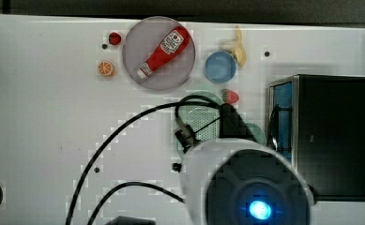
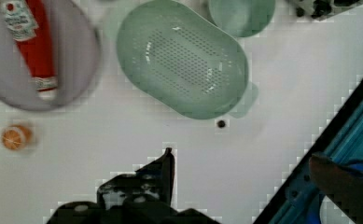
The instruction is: Drag strainer left to right.
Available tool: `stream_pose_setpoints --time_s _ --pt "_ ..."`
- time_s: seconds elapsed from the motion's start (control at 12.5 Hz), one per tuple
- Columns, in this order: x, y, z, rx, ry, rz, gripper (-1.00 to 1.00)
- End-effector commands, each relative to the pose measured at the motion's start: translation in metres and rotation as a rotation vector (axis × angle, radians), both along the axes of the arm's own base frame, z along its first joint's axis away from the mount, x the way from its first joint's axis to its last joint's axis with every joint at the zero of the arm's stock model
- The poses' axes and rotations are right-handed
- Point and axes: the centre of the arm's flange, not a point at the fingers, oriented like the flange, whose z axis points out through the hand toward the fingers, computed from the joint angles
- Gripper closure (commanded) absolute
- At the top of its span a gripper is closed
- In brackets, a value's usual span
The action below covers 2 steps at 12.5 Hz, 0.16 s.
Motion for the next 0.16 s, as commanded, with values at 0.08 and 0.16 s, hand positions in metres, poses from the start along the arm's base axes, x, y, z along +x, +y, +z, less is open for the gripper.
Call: stream_pose_setpoints --time_s 0.08,0.16 --pt "0.011 0.0123 0.0 -0.018 0.006 0.066 -1.0" --pt "0.0114 0.0127 -0.0007 -0.018 0.008 0.066 -1.0"
